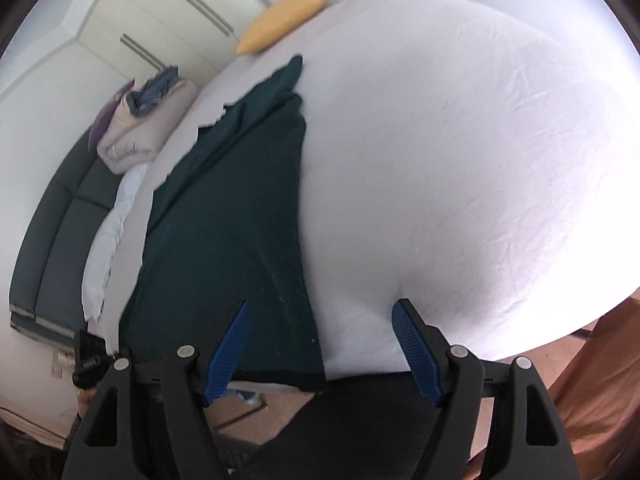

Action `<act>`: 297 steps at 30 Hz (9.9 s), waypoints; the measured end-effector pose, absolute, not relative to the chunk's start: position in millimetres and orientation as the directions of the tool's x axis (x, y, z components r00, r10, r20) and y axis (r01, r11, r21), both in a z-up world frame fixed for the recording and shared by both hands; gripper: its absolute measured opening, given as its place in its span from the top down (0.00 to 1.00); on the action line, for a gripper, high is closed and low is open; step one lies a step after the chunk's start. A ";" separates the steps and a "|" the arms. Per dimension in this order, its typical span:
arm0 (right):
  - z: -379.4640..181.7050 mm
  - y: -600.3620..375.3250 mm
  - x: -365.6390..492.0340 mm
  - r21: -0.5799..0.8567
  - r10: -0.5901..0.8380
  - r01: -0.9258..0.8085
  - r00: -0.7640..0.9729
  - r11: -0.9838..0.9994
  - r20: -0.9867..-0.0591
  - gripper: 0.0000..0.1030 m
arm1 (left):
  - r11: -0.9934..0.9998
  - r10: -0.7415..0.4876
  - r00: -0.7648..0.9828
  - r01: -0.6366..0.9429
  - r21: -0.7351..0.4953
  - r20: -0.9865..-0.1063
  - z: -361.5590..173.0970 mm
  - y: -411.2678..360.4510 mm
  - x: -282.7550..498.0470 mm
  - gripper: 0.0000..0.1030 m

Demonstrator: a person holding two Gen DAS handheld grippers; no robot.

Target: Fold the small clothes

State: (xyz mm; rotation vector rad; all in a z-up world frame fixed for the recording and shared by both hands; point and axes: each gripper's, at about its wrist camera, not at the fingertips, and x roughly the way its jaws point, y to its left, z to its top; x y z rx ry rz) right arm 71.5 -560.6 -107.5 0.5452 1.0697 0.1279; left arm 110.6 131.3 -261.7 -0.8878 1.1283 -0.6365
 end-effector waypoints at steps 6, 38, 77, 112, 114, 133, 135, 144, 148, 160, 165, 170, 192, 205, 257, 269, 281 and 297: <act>-111.8 -554.2 80.7 0.459 0.386 0.129 0.373 0.879 -0.844 0.55 | 0.507 -0.816 0.329 0.015 -0.862 -0.475 -257.4 128.4 109.1 0.95; -32.8 -514.6 144.8 0.748 0.622 -0.107 0.638 0.655 -0.453 0.92 | 0.334 -0.842 0.499 0.184 -0.925 -0.205 -160.8 170.2 172.9 0.96; -99.9 -550.5 445.4 0.589 0.261 0.219 0.740 0.778 -0.620 0.22 | 0.525 -0.669 0.571 -0.089 -0.847 -0.475 -223.1 189.5 498.8 0.35; -119.2 -510.3 325.2 0.258 0.130 0.144 0.580 0.955 -0.804 0.83 | 0.828 -0.487 0.564 0.055 -0.558 -0.667 -223.3 122.6 368.6 0.93; -116.4 -507.4 322.4 0.239 0.115 0.140 0.585 0.961 -0.803 0.88 | 0.826 -0.486 0.570 0.051 -0.561 -0.663 -226.2 123.3 360.5 0.95; -121.5 -519.4 316.4 0.310 0.150 0.176 0.595 0.934 -0.790 0.87 | 0.787 -0.511 0.563 0.002 -0.617 -0.649 -243.6 131.5 315.1 0.96; -125.0 -520.9 317.4 0.309 0.148 0.182 0.587 0.934 -0.796 0.87 | 0.775 -0.518 0.562 -0.010 -0.632 -0.644 -246.6 134.6 316.3 0.96; -126.2 -519.5 313.1 0.299 0.141 0.183 0.584 0.937 -0.799 0.90 | 0.761 -0.524 0.563 -0.029 -0.649 -0.640 -248.5 143.2 315.2 0.96; -128.1 -538.0 309.2 0.406 0.214 0.214 0.589 0.889 -0.779 0.93 | 0.764 -0.528 0.550 -0.025 -0.645 -0.647 -247.5 145.4 317.3 0.96; -137.0 -547.0 304.0 0.435 0.236 0.253 0.558 0.864 -0.795 0.89 | 0.728 -0.570 0.527 -0.032 -0.685 -0.631 -245.1 151.0 318.1 0.94; -110.7 -553.5 283.5 0.326 0.085 0.322 0.583 0.889 -0.808 0.58 | 0.779 -0.474 0.561 -0.091 -0.620 -0.678 -215.8 173.1 301.9 0.94; -84.6 -526.5 293.2 0.533 0.309 0.157 0.667 0.831 -0.678 0.58 | 0.811 -0.485 0.619 0.054 -0.583 -0.618 -160.4 145.1 329.2 0.94; -142.4 -580.1 295.5 0.727 0.274 0.321 0.774 0.607 -0.571 0.78 | 0.818 -0.515 0.527 0.067 -0.571 -0.676 -237.9 91.5 389.0 0.94; -171.8 -355.6 402.2 0.769 0.684 -0.032 0.482 0.638 -0.548 0.44 | 0.731 -0.574 0.549 0.009 -0.682 -0.608 -247.9 122.4 373.0 0.94; -167.3 -346.7 433.9 0.849 0.797 -0.062 0.387 0.525 -0.464 0.40 | 0.488 -0.714 0.543 -0.066 -0.870 -0.442 -191.3 109.6 433.8 0.92; -159.4 -453.0 455.1 0.944 0.844 -0.002 0.447 0.331 -0.295 0.23 | 0.722 -0.680 0.365 0.183 -0.667 -0.636 -204.6 -117.4 474.1 0.92; -150.1 -396.4 507.0 0.829 0.789 -0.038 0.336 0.558 -0.515 0.47 | 0.773 -0.632 0.388 0.261 -0.578 -0.671 -198.8 -141.3 459.0 0.92; -110.6 -488.0 515.9 0.689 0.635 -0.077 0.472 0.721 -0.612 0.87 | 0.690 -0.723 0.317 0.360 -0.628 -0.613 -160.6 -231.6 496.9 0.92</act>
